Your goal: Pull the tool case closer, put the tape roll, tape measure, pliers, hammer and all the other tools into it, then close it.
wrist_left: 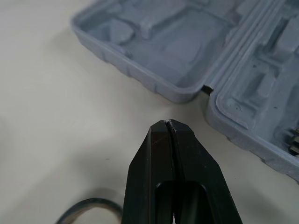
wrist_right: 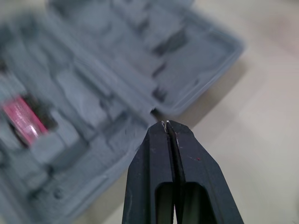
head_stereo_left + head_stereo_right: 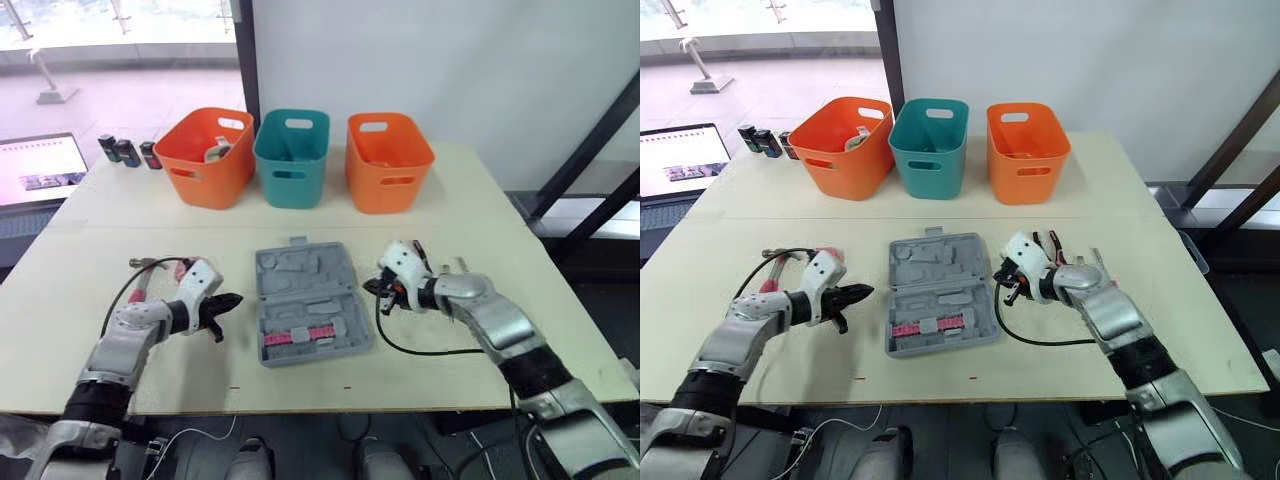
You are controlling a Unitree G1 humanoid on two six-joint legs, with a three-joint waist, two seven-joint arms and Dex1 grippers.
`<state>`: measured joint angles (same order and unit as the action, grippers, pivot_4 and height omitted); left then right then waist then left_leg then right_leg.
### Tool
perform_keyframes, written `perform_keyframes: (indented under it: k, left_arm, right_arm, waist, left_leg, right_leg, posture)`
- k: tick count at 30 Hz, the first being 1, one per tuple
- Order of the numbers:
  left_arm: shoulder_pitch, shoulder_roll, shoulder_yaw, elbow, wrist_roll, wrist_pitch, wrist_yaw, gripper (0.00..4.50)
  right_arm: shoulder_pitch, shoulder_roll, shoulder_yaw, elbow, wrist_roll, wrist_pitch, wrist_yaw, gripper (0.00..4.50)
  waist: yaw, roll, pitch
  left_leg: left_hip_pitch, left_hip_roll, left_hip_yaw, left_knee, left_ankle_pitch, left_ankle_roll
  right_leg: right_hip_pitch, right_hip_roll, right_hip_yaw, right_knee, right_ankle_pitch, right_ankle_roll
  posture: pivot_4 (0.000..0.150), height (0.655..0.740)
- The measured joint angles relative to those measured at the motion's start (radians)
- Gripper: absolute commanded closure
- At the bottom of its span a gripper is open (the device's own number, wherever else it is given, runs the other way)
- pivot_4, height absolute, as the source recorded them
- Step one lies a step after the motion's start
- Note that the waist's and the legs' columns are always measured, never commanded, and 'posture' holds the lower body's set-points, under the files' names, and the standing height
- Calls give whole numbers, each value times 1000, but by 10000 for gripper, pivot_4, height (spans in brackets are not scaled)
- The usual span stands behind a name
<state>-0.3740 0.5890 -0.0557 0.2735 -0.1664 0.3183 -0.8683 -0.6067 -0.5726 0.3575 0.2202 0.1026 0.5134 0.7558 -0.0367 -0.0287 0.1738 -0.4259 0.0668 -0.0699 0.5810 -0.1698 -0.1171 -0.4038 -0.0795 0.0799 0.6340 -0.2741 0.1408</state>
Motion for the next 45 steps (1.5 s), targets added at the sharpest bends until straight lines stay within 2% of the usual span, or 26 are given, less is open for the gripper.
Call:
perform_keyframes:
  k: [9, 16, 23, 30, 36, 45]
  left_arm:
    - [-16, -34, -86, 44, 74, -31, -4, 44785]
    - [-25, -58, -91, 60, 95, -45, -4, 44785]
    - [-8, -34, -90, 48, 105, -65, -41, 44785]
    - [170, 55, -65, -150, 70, -31, -91, 44785]
    - [298, 97, -39, -283, 36, 7, -106, 44785]
    - [333, 88, -27, -325, 24, 46, -82, 44785]
  right_arm:
    - [-136, 106, 82, 318, -175, -163, 31, 44405]
    - [-170, 145, 101, 370, -260, -222, 74, 44405]
    - [-47, 116, 103, 97, -278, -64, 167, 44405]
    - [153, 95, 103, -274, -275, 187, 180, 44405]
    - [246, 87, 100, -436, -264, 328, 168, 44405]
    - [299, 79, 105, -539, -226, 438, 132, 44405]
  waist:
    - [-10, 0, 0]
    - [-7, 0, 0]
    - [-9, 1, -1]
    - [-9, 0, -1]
    - [-7, 0, -1]
    - [-7, 0, -1]
  left_leg:
    - [3, 0, 0, 0, 1, -1]
    - [7, 0, 0, 0, 1, -1]
    - [10, 0, -1, -1, 0, -1]
    - [16, 0, -1, -2, 0, -1]
    - [16, 0, -1, -2, -1, -1]
    - [16, 0, -1, -2, -1, -1]
  right_leg:
    - [1, 0, 0, 4, 0, 0]
    - [5, 0, 0, 4, -1, 1]
    - [7, 0, 0, 6, -2, 2]
    - [8, 0, 0, 14, -10, -4]
    - [8, 0, 1, 13, -13, -7]
    - [8, 0, 1, 13, -14, -8]
  posture:
    - [1500, 7400]
    - [1500, 7400]
    - [1500, 7400]
    - [1500, 7400]
    - [1500, 7400]
    - [1500, 7400]
